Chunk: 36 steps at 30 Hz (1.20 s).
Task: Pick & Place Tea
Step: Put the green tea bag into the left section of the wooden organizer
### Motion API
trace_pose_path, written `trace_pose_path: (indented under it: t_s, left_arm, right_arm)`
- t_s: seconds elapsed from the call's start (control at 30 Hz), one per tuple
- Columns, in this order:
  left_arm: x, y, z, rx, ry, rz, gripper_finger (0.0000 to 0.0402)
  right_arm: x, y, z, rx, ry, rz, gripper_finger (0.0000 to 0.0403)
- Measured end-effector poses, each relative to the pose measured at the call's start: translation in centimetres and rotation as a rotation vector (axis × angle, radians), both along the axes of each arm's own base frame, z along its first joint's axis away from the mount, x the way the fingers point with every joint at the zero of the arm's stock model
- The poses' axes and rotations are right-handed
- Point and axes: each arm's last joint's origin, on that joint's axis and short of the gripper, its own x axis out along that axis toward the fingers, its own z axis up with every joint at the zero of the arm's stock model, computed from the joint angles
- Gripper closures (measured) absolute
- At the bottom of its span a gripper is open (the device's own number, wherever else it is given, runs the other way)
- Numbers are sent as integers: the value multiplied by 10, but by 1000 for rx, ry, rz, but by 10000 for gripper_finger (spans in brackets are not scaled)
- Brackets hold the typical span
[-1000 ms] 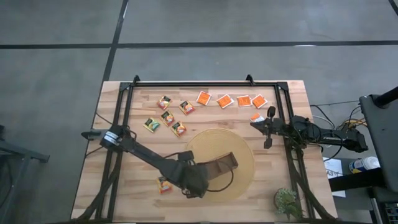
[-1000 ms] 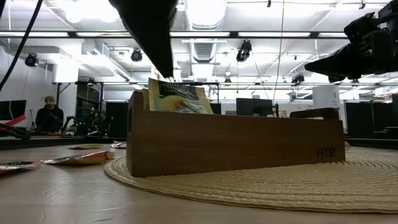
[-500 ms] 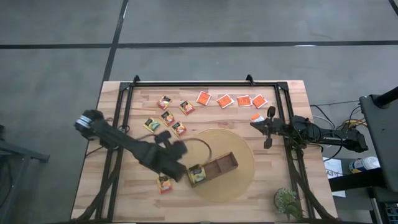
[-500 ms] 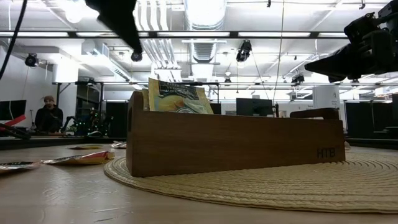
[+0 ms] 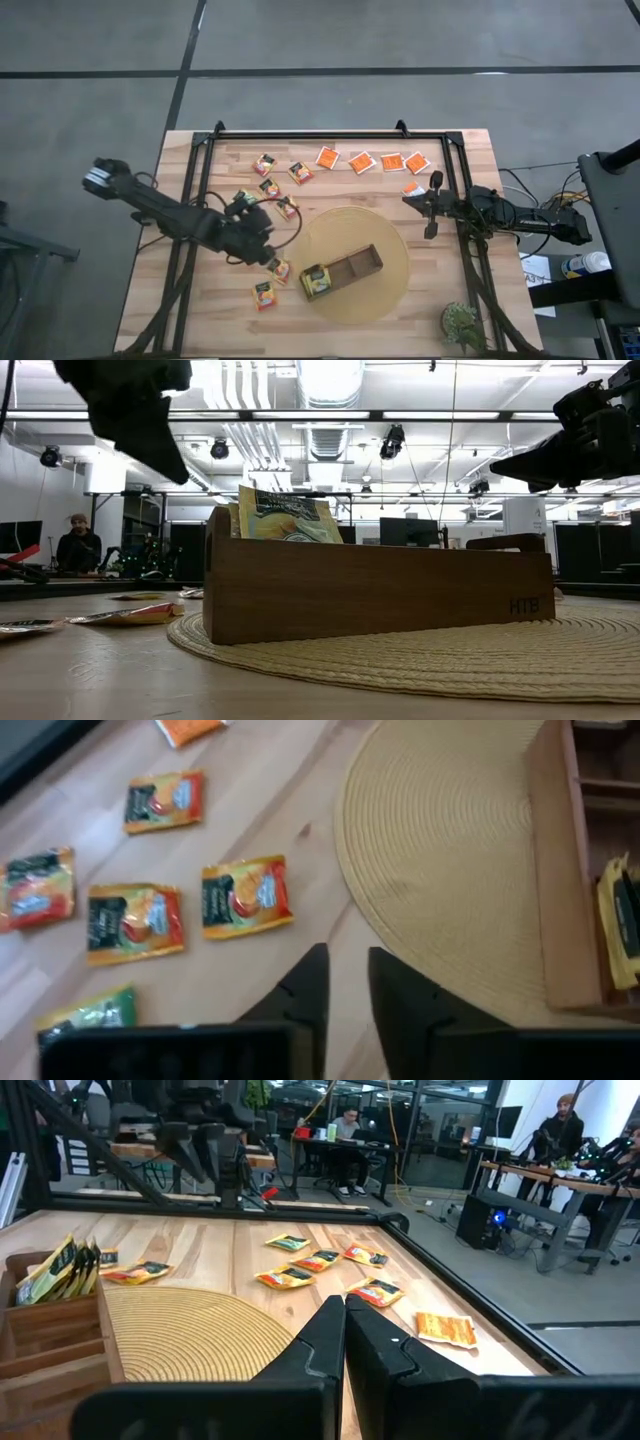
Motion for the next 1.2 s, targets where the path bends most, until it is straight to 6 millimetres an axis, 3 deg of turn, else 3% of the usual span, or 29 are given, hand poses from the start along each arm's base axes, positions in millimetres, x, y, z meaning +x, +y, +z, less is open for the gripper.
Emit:
trace_pose_path:
  t_s: [0.3,0.43,0.63,0.83,1.2]
  left_arm:
    - [-1,3,-10,-10,22,25,196]
    - [-4,19,-13,-7,63,166,157]
    - [-17,59,-21,-17,251,406,154]
    - [-14,89,-28,-70,301,432,162]
    - [-21,106,-55,-154,326,475,166]
  right_arm:
    - [0,0,0,0,0,1,394]
    - [0,0,0,0,0,1,394]
    - [0,0,0,0,0,1,394]
    - [0,0,0,0,0,1,394]
    - [0,0,0,0,1,1,394]
